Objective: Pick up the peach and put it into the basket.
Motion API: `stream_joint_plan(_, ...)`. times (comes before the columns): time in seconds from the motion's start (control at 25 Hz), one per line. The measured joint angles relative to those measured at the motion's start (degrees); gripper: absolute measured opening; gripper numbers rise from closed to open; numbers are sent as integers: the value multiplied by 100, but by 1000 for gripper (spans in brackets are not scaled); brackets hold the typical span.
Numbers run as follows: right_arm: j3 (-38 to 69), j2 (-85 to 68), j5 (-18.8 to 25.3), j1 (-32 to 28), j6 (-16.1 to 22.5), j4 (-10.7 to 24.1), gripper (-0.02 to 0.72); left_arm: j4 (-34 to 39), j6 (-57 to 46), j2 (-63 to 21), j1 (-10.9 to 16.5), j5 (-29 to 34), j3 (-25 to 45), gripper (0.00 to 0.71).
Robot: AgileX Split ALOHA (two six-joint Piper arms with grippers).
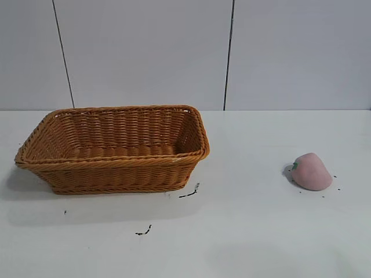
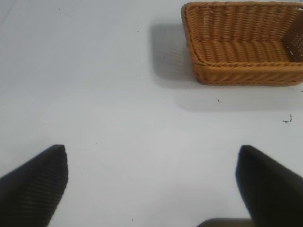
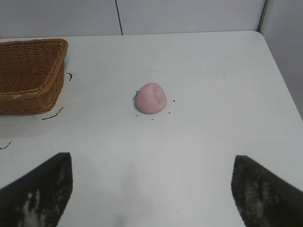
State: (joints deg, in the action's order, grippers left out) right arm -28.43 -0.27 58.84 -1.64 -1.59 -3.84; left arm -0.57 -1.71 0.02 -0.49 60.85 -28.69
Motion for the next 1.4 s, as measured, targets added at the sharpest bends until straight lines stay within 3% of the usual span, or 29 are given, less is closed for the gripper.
stream_joint_plan(0.44,-15,0,-26,0,0,0,632,0,0,0,0,0,0,693)
stream_joint_plan(0.6,-394,643,-255,0,0,26,632,0,0,0,0,0,0,693)
stream_joint_plan(0.84,-1498,3289,-355,0,-18,39,632,0,0,0,0,0,0,693)
stream_joint_plan(1.08,-3030,6235,-61,0,-18,39,632,0,0,0,0,0,0,693)
stream_joint_plan(1.2,-3731,7513,32,44,-206,-24,632,0,0,0,0,0,0,693)
stream_joint_plan(1.4,-4412,9173,-360,330,-510,-18,632,0,0,0,0,0,0,693)
